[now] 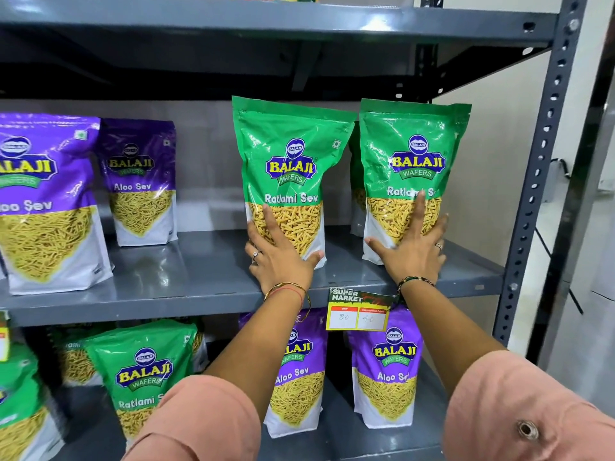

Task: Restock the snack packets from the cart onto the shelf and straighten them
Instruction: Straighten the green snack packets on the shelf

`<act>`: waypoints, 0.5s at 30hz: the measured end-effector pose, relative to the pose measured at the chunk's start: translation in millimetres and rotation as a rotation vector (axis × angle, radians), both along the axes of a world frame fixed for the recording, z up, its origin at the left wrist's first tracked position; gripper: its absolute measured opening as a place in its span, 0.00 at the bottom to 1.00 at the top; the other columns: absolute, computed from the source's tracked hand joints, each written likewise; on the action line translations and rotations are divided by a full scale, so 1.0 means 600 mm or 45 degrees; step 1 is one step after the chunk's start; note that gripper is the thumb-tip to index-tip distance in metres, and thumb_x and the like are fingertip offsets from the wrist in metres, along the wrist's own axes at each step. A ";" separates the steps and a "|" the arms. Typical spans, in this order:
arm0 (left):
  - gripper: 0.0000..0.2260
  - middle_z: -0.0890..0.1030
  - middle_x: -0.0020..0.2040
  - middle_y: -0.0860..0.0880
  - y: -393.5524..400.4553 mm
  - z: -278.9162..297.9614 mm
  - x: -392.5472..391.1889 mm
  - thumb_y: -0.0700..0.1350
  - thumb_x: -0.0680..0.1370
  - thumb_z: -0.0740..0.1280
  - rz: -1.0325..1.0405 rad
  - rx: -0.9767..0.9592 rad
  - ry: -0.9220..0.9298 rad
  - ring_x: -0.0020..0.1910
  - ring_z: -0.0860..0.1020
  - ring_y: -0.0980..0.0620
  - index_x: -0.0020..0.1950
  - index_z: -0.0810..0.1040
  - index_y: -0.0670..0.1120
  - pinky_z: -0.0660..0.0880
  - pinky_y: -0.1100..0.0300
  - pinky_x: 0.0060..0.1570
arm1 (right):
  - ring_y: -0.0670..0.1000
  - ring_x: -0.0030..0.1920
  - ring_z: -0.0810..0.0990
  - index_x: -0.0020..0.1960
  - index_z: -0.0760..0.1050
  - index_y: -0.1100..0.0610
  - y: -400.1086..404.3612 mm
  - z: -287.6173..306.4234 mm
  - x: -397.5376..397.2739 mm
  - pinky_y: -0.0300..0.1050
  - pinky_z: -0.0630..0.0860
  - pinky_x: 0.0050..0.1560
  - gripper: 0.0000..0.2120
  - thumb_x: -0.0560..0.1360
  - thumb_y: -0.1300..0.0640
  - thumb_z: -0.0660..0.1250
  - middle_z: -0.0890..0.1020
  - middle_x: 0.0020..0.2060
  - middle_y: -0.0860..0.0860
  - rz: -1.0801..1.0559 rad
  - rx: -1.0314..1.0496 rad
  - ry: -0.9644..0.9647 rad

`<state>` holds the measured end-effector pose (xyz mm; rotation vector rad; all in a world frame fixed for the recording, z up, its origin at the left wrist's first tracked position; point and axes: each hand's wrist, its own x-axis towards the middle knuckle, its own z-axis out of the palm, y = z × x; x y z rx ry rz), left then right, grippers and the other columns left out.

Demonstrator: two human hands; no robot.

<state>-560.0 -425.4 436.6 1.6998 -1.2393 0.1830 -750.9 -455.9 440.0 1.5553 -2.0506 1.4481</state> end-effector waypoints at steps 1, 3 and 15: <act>0.57 0.52 0.75 0.40 0.000 0.001 0.000 0.62 0.61 0.75 -0.002 -0.001 0.001 0.68 0.61 0.37 0.75 0.37 0.53 0.72 0.38 0.58 | 0.67 0.72 0.61 0.75 0.37 0.40 0.002 0.003 0.003 0.67 0.64 0.67 0.50 0.66 0.30 0.65 0.52 0.76 0.63 -0.054 -0.086 0.053; 0.57 0.52 0.75 0.40 0.000 0.001 -0.001 0.62 0.61 0.74 -0.002 -0.001 -0.006 0.68 0.61 0.37 0.75 0.37 0.53 0.72 0.39 0.58 | 0.62 0.72 0.64 0.76 0.51 0.49 0.008 0.017 0.020 0.63 0.63 0.67 0.38 0.73 0.34 0.60 0.63 0.73 0.60 -0.086 -0.361 0.197; 0.59 0.53 0.75 0.41 -0.007 -0.001 0.001 0.63 0.59 0.75 0.032 0.014 -0.033 0.65 0.64 0.38 0.74 0.36 0.52 0.73 0.42 0.55 | 0.55 0.43 0.81 0.46 0.81 0.65 -0.038 0.219 0.157 0.40 0.74 0.48 0.12 0.75 0.55 0.68 0.85 0.46 0.60 0.596 -0.288 -0.521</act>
